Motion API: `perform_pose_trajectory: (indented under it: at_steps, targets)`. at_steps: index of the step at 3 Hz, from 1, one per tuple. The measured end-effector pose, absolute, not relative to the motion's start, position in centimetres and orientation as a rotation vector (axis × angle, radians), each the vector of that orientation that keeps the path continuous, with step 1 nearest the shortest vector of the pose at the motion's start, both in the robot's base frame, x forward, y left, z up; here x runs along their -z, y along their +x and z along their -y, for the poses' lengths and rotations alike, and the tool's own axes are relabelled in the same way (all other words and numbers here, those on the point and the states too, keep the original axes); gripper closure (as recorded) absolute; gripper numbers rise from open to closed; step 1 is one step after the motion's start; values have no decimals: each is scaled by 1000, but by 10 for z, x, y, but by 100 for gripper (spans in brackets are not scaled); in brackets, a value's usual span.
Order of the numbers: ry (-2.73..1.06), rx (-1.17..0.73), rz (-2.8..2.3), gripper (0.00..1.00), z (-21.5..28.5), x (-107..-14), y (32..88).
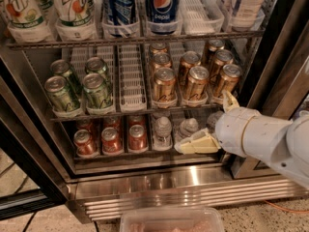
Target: Pick orange can from middle shelf of fridge
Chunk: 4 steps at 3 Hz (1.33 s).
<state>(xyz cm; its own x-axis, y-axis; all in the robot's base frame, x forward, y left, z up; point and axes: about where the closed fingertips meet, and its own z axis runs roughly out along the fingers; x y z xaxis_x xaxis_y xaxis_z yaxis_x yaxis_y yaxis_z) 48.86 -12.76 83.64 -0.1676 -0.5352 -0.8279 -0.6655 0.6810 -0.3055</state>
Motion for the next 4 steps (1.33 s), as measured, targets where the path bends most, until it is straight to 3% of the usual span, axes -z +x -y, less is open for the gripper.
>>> perform_pose_trajectory:
  at_steps: [1,4]
  targets:
    - [-866,-210,-1772,0,93,-836,501]
    - [-767,-184,-1773,0,87,-817,495]
